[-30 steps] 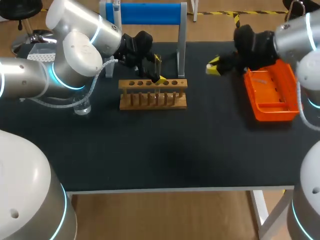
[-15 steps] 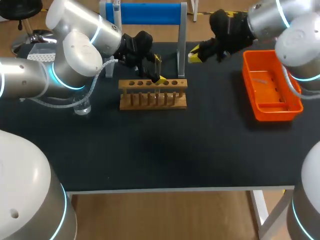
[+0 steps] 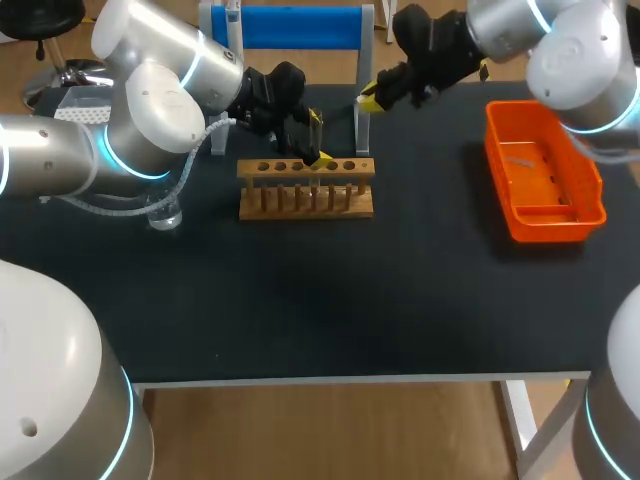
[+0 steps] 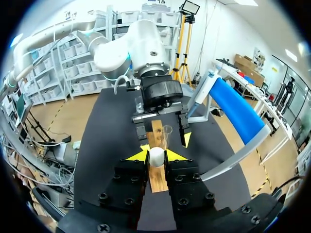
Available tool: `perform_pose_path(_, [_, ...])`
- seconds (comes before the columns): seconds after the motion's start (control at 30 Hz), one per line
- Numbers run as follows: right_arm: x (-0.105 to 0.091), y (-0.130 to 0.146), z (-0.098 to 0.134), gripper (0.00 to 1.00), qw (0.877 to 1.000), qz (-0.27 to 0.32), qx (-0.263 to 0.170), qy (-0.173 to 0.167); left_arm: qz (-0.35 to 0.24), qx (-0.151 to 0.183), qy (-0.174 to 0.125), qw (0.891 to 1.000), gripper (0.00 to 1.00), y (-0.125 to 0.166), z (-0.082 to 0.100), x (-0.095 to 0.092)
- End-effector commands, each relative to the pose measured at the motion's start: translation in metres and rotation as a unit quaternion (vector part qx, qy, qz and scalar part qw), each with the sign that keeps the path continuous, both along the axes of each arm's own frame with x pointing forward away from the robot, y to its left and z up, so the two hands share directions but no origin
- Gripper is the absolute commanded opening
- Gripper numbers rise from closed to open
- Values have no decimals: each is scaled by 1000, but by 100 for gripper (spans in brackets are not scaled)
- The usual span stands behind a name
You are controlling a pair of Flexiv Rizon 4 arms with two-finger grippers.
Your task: Invert the test tube, pick up the pipette, mount the tip to pipette, aspirate from beaker and dispense into the tube, eject the tip, return the pipette, and cap with the stopper.
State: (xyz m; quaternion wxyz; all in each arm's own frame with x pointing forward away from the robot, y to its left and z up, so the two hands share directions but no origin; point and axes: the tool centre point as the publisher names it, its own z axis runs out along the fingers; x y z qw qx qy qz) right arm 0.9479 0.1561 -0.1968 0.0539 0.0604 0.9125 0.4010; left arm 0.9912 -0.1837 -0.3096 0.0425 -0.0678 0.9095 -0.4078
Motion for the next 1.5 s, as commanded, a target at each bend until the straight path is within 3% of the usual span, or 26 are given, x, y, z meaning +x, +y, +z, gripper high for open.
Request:
perform_pose_path(0.03, [9,13,1,0,1000,3,-7,1,0,1,1,1000,100,0,1,0])
perform_pose_path(0.57, [20,44,0,0,1000,13,-10,-2,0,1,1,1000,100,0,1,0])
perform_pose_path(1.5, [26,62,-17,0,1000,13,-18,3,0,1,1,1000,100,0,1,0])
